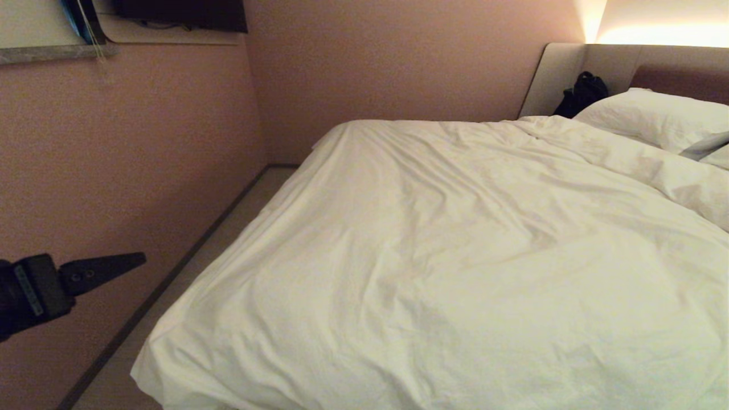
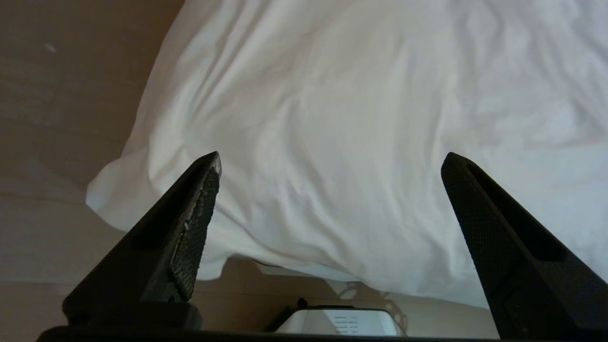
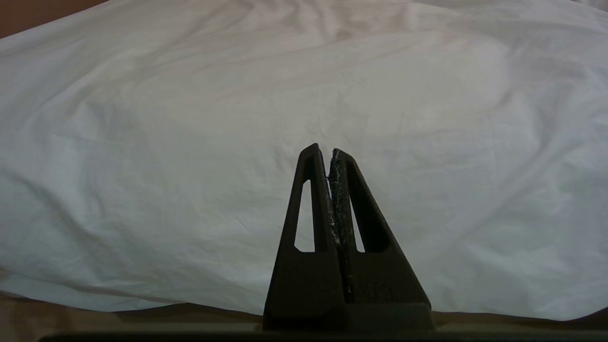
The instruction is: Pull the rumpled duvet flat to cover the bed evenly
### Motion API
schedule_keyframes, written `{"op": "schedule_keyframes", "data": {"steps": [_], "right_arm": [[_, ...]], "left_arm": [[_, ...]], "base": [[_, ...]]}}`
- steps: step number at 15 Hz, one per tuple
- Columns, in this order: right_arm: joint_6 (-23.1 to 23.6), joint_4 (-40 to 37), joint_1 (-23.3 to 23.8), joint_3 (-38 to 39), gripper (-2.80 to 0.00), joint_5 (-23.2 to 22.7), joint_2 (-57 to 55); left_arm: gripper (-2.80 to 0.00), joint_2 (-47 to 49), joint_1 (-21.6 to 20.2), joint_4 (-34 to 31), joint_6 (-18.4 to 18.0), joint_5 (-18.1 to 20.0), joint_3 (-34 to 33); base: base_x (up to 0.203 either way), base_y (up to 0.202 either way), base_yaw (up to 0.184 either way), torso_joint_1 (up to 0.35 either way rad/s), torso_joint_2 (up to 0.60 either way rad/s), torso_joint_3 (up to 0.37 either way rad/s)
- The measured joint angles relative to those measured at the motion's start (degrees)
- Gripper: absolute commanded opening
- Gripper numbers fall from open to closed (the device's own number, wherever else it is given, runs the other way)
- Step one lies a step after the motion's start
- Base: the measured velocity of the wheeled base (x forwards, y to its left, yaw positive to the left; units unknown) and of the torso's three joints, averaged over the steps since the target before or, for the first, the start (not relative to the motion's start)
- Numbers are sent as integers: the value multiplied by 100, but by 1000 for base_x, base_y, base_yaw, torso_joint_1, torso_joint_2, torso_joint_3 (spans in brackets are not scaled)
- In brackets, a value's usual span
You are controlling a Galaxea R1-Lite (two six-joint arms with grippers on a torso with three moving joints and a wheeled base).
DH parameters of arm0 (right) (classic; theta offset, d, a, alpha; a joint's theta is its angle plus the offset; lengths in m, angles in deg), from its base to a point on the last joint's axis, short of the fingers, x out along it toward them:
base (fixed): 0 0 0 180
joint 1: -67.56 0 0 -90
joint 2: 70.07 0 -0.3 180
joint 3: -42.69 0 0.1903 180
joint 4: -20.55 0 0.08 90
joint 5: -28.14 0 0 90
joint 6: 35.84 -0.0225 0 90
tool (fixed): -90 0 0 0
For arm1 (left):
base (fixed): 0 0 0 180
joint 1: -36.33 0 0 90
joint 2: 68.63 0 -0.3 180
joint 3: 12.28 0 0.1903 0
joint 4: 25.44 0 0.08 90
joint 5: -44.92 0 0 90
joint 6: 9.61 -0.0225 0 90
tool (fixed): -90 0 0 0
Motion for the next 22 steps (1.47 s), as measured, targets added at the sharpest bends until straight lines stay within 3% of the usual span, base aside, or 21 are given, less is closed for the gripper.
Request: {"op": "schedule_keyframes", "data": {"steps": [15, 20, 22], "right_arm": [[0, 0, 0, 0, -280, 0, 0], [2, 0, 0, 0, -280, 0, 0], [0, 0, 0, 0, -280, -2, 0]], "left_arm": [[-280, -2918, 2, -1406, -74, -46, 261], [-280, -3869, 6, -1846, -674, -40, 264], [-280, -4117, 86, -1947, -722, -40, 255]], "base": [[0, 0, 0, 0, 0, 0], [0, 0, 0, 0, 0, 0], [0, 0, 0, 0, 0, 0]]}}
